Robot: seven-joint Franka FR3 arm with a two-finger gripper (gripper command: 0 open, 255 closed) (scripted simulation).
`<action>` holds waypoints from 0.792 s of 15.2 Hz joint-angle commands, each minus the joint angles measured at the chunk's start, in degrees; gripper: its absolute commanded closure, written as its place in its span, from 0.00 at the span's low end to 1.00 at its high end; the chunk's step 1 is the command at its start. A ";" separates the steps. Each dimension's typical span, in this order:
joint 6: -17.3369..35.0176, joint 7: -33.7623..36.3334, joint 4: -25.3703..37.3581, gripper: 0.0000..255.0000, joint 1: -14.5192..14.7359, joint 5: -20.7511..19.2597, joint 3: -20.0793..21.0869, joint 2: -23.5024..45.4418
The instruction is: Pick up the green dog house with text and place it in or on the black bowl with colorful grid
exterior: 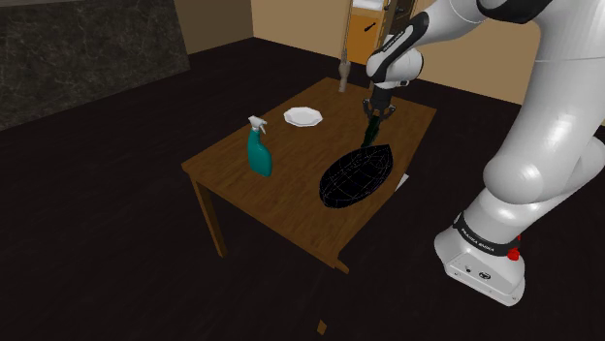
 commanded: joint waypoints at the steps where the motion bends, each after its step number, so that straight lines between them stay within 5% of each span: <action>1: -0.65 0.08 -0.01 1.00 0.04 -0.17 -0.11 -0.57; 12: -7.81 1.02 1.42 1.00 0.53 -1.65 -0.76 -6.38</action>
